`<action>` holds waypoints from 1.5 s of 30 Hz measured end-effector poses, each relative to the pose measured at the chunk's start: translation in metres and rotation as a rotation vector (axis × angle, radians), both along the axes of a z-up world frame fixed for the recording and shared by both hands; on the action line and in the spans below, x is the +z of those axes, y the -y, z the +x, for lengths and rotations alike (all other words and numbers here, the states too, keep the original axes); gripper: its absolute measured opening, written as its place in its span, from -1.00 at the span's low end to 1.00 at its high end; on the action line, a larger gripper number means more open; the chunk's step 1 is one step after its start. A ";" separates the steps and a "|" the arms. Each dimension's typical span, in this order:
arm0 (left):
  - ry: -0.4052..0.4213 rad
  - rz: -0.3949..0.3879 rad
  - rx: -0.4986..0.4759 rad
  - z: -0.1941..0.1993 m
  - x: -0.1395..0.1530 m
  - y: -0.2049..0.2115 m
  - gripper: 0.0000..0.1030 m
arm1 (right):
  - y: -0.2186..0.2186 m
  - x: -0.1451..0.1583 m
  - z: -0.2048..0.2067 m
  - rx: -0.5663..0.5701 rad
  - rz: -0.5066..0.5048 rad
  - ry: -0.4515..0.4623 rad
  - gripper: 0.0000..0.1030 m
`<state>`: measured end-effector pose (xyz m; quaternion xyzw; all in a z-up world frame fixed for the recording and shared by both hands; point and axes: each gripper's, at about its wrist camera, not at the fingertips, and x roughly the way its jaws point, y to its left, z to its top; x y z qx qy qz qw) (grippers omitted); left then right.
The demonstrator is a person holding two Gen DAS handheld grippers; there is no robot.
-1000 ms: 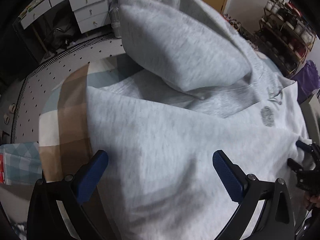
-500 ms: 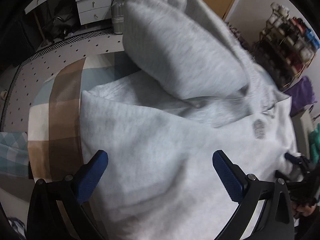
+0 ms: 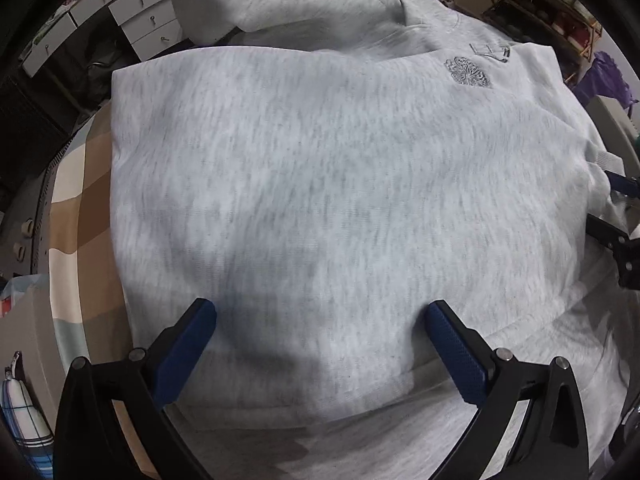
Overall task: Fold large clothes
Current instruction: 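Keep smoothing the folded sleeves flat on the hoodie with both tools, then grasp the grey hood with the left tool and lift it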
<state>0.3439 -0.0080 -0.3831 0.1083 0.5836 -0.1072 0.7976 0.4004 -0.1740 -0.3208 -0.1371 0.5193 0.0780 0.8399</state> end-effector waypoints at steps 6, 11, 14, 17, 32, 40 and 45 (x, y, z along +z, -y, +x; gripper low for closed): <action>0.012 -0.035 -0.014 0.003 0.009 0.010 0.97 | -0.004 0.029 -0.010 0.035 0.086 0.062 0.78; -0.033 -0.032 0.016 0.012 -0.027 0.012 0.97 | -0.009 0.000 0.001 0.028 0.007 -0.004 0.88; -0.001 -0.135 0.000 0.021 0.008 0.013 0.97 | -0.012 0.007 0.004 0.031 -0.010 -0.050 0.84; 0.124 -0.142 0.064 0.054 0.052 0.000 0.97 | -0.004 0.035 -0.001 -0.008 0.193 0.023 0.88; 0.118 -0.288 0.575 0.272 0.042 -0.081 0.97 | 0.005 0.054 -0.044 -0.035 0.903 0.177 0.90; 0.000 -0.349 0.493 0.287 0.062 -0.069 -0.91 | -0.009 0.028 -0.042 0.041 0.943 0.132 0.90; 0.284 -0.333 0.257 0.216 0.131 -0.032 -0.93 | -0.004 0.025 -0.039 0.031 0.987 0.160 0.91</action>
